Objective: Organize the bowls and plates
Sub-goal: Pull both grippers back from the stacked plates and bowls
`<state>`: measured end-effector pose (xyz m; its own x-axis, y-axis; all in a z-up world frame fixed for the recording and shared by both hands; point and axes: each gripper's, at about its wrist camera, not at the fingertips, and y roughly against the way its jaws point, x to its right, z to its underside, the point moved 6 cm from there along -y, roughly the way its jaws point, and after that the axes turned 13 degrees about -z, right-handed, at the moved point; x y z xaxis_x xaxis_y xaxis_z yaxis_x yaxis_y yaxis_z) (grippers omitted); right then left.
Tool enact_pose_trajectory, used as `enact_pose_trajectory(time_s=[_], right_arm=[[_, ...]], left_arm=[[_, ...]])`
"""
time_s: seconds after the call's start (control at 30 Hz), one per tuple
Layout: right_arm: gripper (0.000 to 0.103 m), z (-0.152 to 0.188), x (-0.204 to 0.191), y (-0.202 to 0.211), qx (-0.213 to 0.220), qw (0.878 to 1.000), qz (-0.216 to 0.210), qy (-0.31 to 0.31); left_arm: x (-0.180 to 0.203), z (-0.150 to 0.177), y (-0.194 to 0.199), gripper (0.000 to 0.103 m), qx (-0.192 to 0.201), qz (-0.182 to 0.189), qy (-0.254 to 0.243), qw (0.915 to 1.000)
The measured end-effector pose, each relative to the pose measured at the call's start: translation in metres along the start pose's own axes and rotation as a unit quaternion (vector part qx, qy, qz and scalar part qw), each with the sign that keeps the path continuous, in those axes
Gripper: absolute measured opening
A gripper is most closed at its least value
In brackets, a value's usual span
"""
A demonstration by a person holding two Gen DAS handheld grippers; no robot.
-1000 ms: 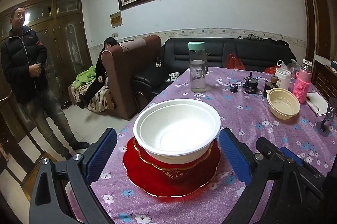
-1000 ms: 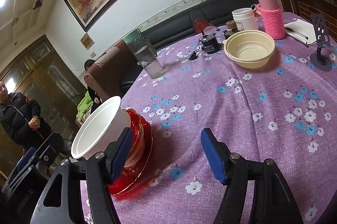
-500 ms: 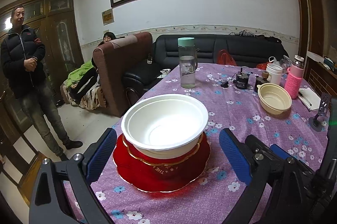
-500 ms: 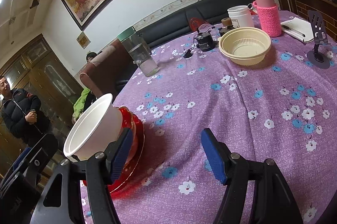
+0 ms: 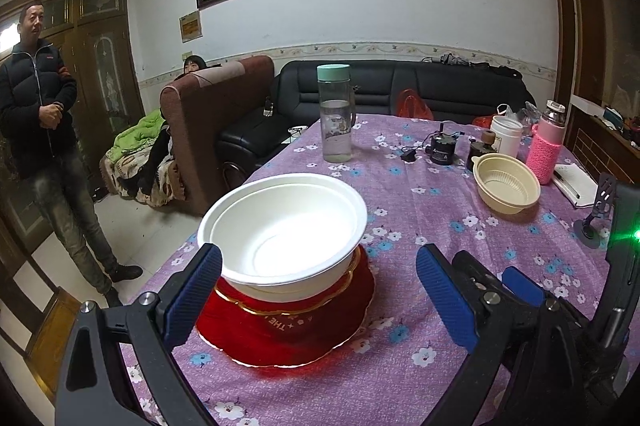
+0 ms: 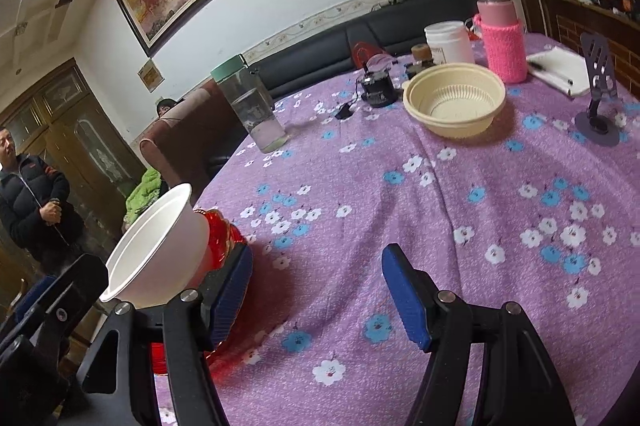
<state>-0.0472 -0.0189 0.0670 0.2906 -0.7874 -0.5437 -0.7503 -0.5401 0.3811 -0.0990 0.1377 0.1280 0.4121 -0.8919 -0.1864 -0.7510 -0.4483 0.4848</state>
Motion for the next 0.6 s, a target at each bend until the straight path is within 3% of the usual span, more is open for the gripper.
enact_pose_trajectory(time_s=[0.4,0.6], right_arm=[[0.075,-0.026,0.008,0.002,0.005,0.999,0.025,0.044],[0.075,-0.055,0.025,0.027,0.031,0.997,0.051,0.057]], left_arm=[[0.015,-0.017,-0.002,0.098,0.023,0.000,-0.014,0.9996],[0.022,-0.022,-0.001,0.098,0.029,-0.009,-0.021,0.9993]])
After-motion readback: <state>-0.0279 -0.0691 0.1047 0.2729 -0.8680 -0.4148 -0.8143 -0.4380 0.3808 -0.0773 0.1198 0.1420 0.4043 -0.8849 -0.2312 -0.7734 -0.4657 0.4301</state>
